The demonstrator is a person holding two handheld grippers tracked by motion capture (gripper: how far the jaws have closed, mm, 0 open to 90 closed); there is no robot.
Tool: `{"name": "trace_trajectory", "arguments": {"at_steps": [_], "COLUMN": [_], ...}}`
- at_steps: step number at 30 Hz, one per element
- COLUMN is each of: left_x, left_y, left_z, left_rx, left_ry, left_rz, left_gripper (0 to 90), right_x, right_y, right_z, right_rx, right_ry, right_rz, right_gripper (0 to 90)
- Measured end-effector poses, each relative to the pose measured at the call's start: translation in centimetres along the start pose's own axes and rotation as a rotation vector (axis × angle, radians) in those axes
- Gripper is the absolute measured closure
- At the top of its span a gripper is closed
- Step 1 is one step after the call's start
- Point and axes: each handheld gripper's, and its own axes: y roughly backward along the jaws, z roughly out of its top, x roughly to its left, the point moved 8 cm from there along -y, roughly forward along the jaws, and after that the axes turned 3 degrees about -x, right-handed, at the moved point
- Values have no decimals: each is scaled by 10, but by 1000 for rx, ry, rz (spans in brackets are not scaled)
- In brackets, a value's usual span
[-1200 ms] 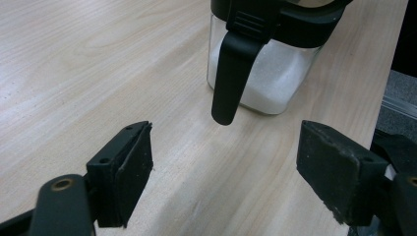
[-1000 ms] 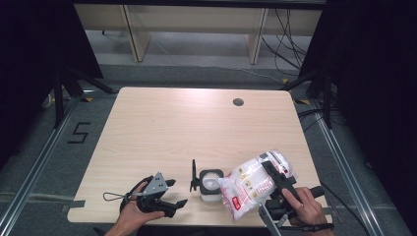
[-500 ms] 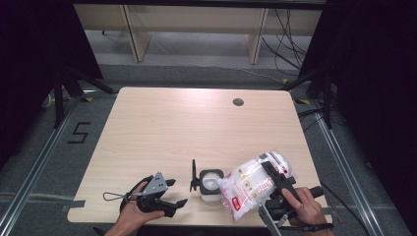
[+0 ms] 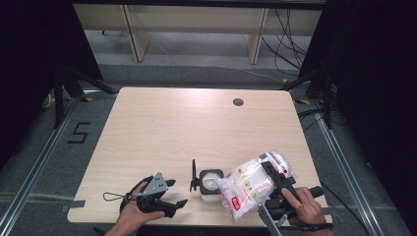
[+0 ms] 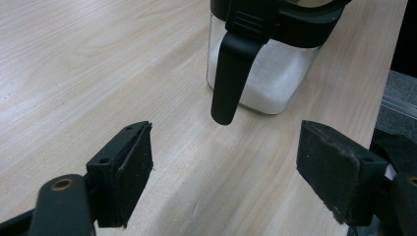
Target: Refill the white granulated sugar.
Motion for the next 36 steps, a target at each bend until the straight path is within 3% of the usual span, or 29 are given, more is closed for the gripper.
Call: {"name": "trace_trajectory", "arguments": {"at_steps": [2,3,4,6,7,9,10,12,13,14,15,16,17,18,19,20,22,23,24,25,26,27,30,31,32,33,34,36], "left_x": [-1,-1,1,1,-2,0,0,0,-1,-1,-1,-1,-1,0,0,-1,1,1,0,-2,-1,0,1,-1,-1,1,0,1], "left_y": [0,0,0,0,0,0,0,0,1,1,1,0,0,0,0,0,0,0,0,0,0,0,1,0,0,0,1,0], "left_z": [0,0,0,0,0,0,0,1,0,0,0,0,0,1,1,0,0,0,1,0,0,0,0,0,0,0,0,0], "left_rx": [7,8,-3,-2,4,8,-8,-5,14,7,8,-8,-2,-6,3,7,-3,-1,0,3,7,8,8,7,8,-2,14,2], "left_ry": [27,23,-12,-11,33,11,-6,0,26,26,26,13,6,-1,1,29,-13,-8,-1,34,25,10,-6,28,23,-7,-8,-7], "left_rz": [2,3,-1,-1,0,1,-3,-4,-7,0,2,-3,-3,-4,-2,2,-1,-1,-2,1,4,2,1,3,3,-1,-10,2], "left_gripper": [209,209,209,209,209,210,209,209,209,209,209,209,209,209,209,209,209,209,209,209,209,209,210,209,209,209,209,209], "right_x": [1,4,3,1,2,3,8,11,9,11,9,13,7,13,13,15,17,19,20,18,25,23,26,26,27,24,28,28], "right_y": [0,0,0,-1,-1,-1,-1,-2,-2,-2,-3,-3,-3,-3,-3,-4,-4,-4,-5,-6,-5,-7,-8,-8,-9,-10,-9,-10], "right_z": [0,-1,-1,0,0,-1,-1,-2,-2,-4,-4,-5,-5,-7,-8,-9,-10,-11,-12,-13,-16,-17,-21,-22,-23,-24,-24,-24], "right_rx": [-2,8,3,-8,-8,-6,-8,-12,-23,-21,-30,-22,-37,-34,-38,-44,-58,-61,-63,-77,-55,-71,-75,-79,-83,-95,-90,-97], "right_ry": [-6,-47,-38,-28,-33,-48,-96,-118,-89,-120,-94,-155,-86,-175,-200,-236,-286,-311,-312,-279,-357,-332,-393,-404,-424,-386,-435,-431], "right_rz": [2,4,10,3,6,12,19,25,32,35,38,40,39,44,47,55,73,81,87,93,103,104,116,119,123,125,132,139], "right_gripper": [510,510,511,510,510,511,511,511,511,512,512,512,513,513,513,514,515,516,517,518,519,520,522,523,524,525,527,529]}}
